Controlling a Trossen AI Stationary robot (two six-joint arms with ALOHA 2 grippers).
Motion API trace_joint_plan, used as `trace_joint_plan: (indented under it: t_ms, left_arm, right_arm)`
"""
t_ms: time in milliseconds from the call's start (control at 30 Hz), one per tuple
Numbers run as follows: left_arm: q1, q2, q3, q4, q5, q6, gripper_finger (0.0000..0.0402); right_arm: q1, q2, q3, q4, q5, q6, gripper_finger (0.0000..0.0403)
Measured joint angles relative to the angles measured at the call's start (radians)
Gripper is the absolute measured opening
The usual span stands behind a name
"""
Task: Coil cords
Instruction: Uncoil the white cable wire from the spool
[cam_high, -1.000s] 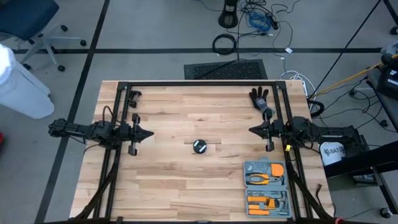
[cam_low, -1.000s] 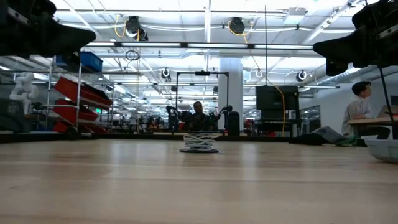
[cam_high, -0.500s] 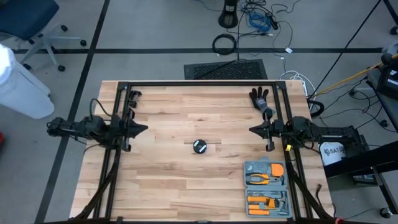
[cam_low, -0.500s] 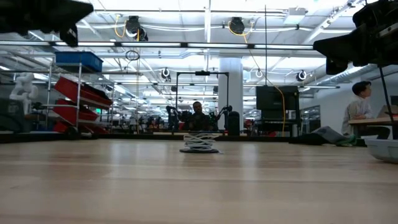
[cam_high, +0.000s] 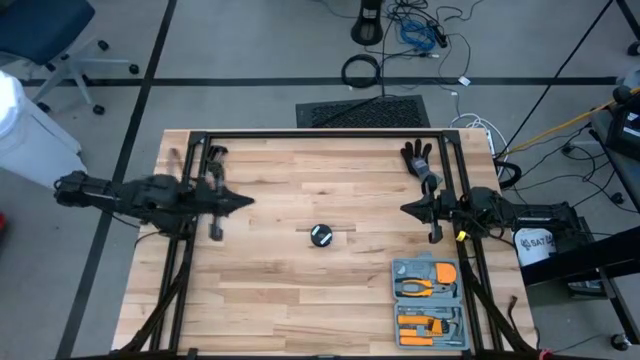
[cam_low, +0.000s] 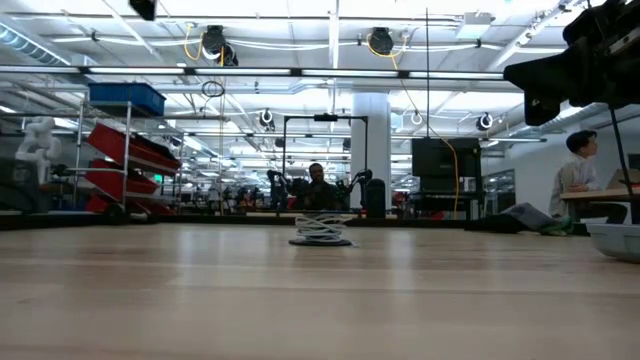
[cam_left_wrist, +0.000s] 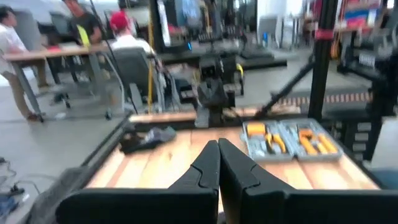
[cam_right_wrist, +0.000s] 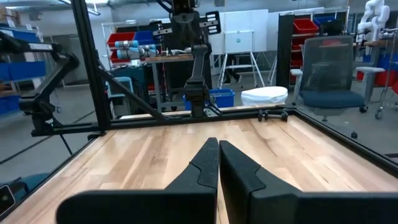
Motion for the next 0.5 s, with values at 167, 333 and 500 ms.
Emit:
trace_joint_plan:
  t_ms: [167,333,500]
  left_arm:
    - [-0.015,0.213,0.003,0.097,0.075,-0.051,0.0000]
    - [-0.037,0.382,0.004,0.203,0.054,-0.088,0.0000]
    - [-0.040,0.478,0.004,0.314,0.047,-0.142,0.0000]
  right_arm:
    - [0.000,0.000,0.000,-0.001,0.000,0.046,0.0000]
    - [0.000,0.002,0.000,-0.020,0.001,0.065,0.0000]
    - [0.000,0.002,0.000,-0.016,0.001,0.069,0.0000]
